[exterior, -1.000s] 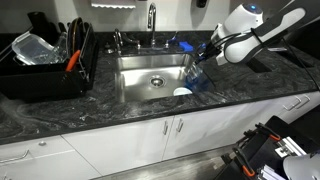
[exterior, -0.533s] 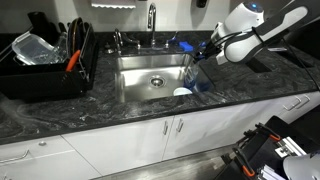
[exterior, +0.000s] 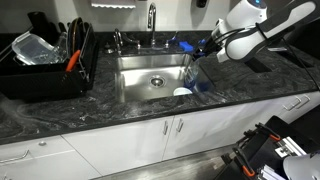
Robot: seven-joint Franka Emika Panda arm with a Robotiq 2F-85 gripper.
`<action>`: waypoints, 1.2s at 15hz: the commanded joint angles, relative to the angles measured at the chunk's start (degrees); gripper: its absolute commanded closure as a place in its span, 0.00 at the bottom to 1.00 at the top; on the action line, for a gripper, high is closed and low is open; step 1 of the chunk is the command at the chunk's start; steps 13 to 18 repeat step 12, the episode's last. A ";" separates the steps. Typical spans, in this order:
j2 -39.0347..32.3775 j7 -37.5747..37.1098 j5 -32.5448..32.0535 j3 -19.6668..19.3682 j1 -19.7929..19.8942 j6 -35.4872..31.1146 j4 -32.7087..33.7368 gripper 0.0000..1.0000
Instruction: Pick up the bottle from the counter and put it in the sink
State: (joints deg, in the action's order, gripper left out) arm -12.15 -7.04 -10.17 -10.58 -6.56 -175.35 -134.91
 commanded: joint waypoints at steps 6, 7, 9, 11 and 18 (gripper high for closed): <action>14.10 13.31 12.29 7.56 5.35 12.44 -4.11 0.00; 15.97 13.07 11.37 7.92 6.33 15.36 -3.69 0.00; 18.96 12.59 9.41 7.30 6.91 21.20 -2.82 0.00; 21.65 13.06 9.23 7.03 7.40 26.64 -1.81 0.00; 22.83 12.76 8.74 6.97 7.70 28.85 -1.36 0.00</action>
